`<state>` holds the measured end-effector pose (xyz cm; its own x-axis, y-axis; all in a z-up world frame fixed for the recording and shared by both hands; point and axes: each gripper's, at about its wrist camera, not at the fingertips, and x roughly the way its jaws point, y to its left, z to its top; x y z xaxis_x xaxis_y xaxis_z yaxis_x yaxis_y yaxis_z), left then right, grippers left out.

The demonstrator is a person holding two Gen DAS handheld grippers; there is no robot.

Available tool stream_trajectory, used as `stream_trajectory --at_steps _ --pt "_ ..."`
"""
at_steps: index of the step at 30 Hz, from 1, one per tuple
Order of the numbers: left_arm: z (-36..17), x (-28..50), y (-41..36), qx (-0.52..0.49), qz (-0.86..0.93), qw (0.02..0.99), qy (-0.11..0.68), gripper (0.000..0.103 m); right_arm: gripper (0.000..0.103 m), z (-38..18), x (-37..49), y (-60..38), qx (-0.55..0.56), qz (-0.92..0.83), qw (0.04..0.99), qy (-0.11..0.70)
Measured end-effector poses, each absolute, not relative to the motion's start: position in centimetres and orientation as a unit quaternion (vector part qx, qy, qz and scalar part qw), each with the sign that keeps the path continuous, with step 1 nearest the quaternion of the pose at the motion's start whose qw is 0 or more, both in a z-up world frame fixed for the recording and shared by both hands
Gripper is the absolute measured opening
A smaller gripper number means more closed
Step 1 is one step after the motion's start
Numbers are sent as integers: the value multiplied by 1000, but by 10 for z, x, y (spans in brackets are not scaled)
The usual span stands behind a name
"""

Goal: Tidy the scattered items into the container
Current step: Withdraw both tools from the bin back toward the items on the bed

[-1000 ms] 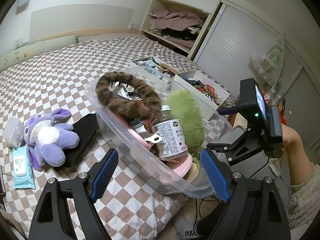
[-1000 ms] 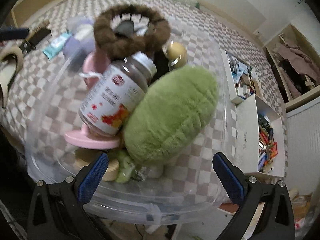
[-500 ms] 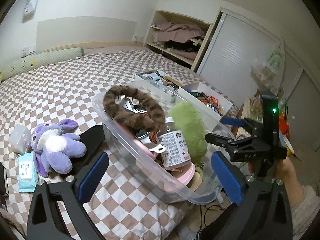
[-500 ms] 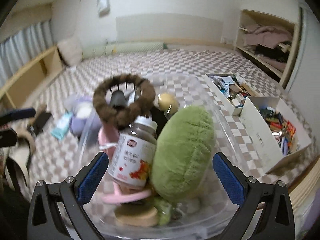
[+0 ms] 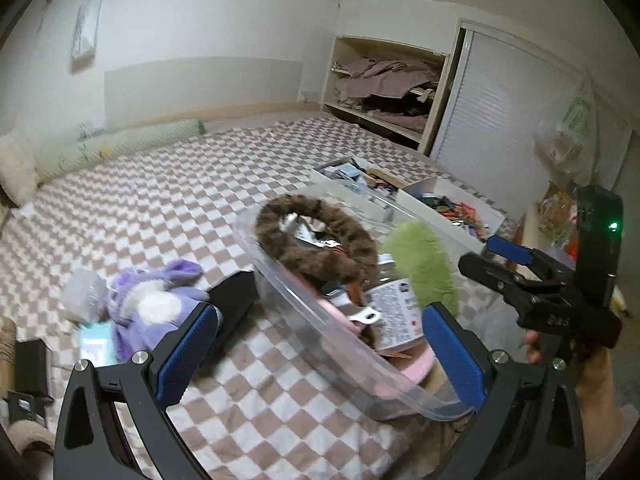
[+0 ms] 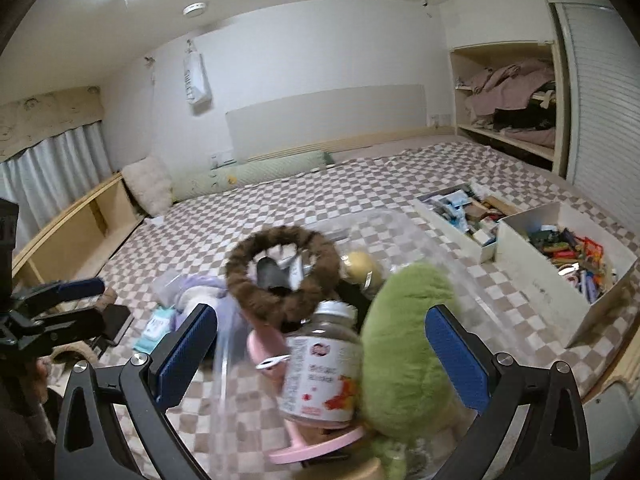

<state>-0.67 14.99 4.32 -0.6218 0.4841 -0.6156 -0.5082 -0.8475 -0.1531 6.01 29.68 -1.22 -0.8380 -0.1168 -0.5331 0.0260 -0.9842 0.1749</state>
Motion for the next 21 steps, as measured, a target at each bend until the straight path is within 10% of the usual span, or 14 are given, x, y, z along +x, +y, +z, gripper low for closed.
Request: stream_trajectory --at_steps 21 --pt "26 -12 94 -342 919 195 9 103 103 -14 52 228 276 -959 68 -15"
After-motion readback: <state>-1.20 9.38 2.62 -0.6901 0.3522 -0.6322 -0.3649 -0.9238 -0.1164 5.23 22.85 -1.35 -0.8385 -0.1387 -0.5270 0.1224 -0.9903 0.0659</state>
